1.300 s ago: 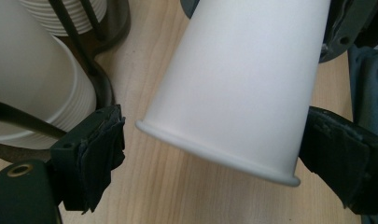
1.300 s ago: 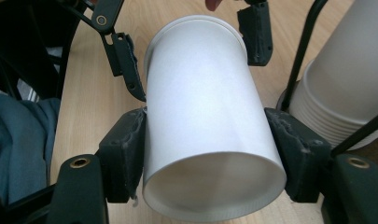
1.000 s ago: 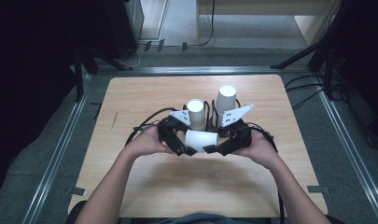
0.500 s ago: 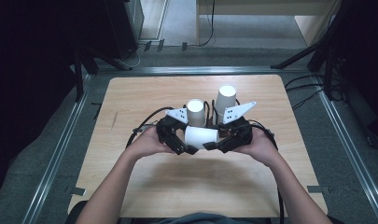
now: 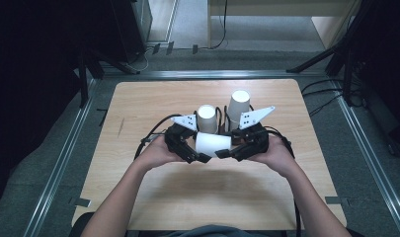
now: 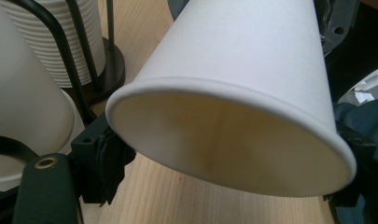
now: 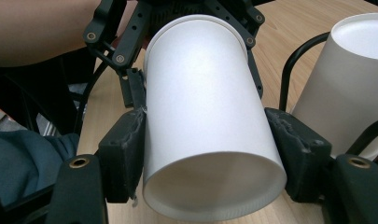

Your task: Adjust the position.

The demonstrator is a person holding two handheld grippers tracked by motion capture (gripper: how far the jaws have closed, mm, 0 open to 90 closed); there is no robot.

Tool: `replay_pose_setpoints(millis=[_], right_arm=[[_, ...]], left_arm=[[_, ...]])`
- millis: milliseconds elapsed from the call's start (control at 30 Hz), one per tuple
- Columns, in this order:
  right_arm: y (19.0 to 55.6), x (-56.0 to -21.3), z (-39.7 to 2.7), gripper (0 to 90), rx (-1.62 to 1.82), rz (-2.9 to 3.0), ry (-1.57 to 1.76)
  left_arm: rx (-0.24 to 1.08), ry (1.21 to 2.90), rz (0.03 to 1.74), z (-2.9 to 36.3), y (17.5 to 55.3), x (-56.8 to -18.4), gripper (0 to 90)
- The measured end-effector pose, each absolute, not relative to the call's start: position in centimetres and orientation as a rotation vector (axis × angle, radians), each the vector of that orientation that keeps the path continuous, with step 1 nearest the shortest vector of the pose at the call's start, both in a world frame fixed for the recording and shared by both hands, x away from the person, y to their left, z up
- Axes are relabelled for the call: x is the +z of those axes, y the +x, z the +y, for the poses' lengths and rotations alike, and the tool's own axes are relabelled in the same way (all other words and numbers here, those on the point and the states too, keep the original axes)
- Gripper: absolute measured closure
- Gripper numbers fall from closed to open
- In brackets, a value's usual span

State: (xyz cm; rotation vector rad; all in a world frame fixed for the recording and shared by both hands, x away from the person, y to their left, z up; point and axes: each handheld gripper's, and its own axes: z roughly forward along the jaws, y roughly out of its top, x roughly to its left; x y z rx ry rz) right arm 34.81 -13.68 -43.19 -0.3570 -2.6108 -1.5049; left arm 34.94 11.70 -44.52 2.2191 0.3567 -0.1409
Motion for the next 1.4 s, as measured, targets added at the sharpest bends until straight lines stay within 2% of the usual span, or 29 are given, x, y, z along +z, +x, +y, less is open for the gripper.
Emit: replay_pose_setpoints(millis=[467, 567, 633, 833, 1400], right_arm=[[34.6, -43.3, -13.5, 33.2, -1.484, -2.634, -0.335], [34.6, -43.2, -13.5, 32.0, -1.478, -2.640, -0.343], [34.5, -43.2, -13.4, 28.1, -1.466, -2.659, -0.345], [34.6, -43.6, -13.5, 24.7, -1.425, -2.688, -0.377], [34.7, -44.2, -13.7, 24.7, -1.377, -2.751, -0.405]], left_arm=[[-0.129, 2.247, 0.331, 11.8, 34.8, -44.5, 23.9], [-0.117, 2.253, 0.334, 11.9, 34.8, -44.3, 23.8], [-0.113, 2.263, 0.347, 12.0, 34.8, -44.1, 23.8], [-0.082, 2.339, 0.371, 12.2, 34.9, -43.5, 23.5], [-0.018, 2.518, 0.357, 11.2, 35.6, -42.5, 23.3]])
